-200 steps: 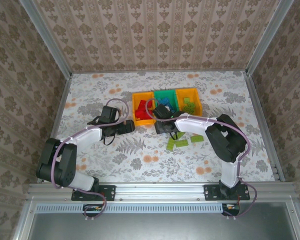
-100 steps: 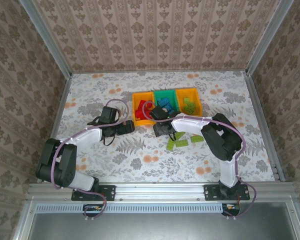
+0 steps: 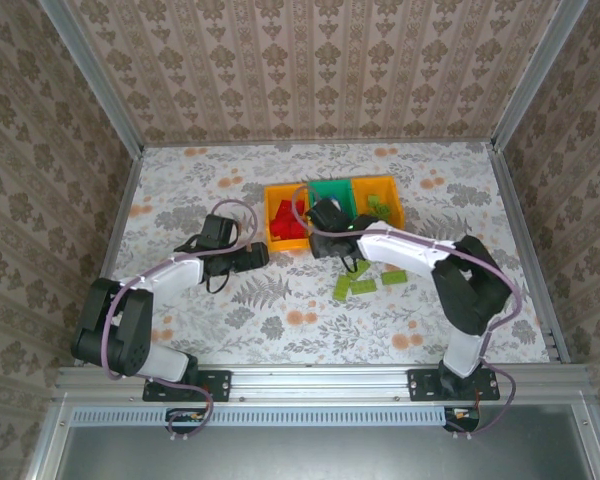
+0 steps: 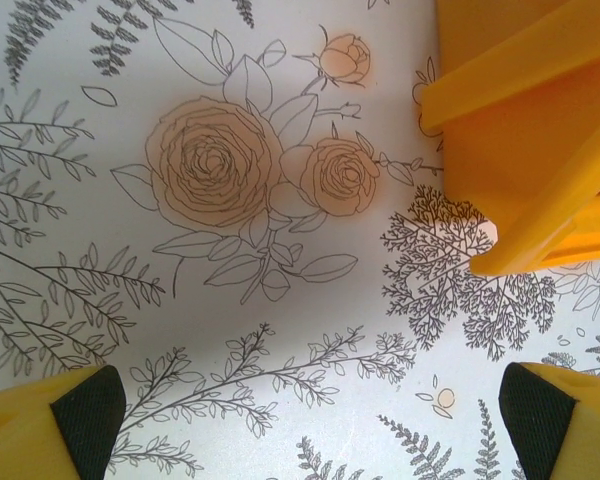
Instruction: Sort the legos into containers by color
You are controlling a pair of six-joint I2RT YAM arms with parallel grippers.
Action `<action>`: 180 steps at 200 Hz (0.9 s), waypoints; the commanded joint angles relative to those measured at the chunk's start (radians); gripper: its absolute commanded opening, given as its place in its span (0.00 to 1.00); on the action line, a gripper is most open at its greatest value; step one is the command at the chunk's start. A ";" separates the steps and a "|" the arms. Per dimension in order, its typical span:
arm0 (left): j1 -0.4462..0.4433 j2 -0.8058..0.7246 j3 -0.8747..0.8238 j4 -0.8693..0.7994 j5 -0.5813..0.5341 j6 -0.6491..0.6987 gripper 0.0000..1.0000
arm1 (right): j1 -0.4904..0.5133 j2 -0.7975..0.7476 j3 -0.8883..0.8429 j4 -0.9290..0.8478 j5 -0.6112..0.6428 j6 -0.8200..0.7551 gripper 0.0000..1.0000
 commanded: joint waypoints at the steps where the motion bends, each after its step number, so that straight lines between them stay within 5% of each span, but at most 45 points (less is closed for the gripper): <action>1: -0.014 -0.028 -0.013 0.034 0.036 -0.009 1.00 | -0.057 -0.027 0.034 0.019 -0.011 -0.003 0.56; 55: -0.076 -0.027 -0.004 0.037 0.027 0.015 1.00 | -0.140 0.133 0.200 -0.013 -0.059 0.000 0.59; 120: -0.310 -0.011 0.037 0.022 -0.066 0.084 1.00 | -0.155 0.241 0.308 -0.043 -0.065 0.017 0.77; 180: -0.533 0.072 0.133 0.006 -0.128 0.103 1.00 | -0.157 0.105 0.218 0.004 -0.084 0.042 0.86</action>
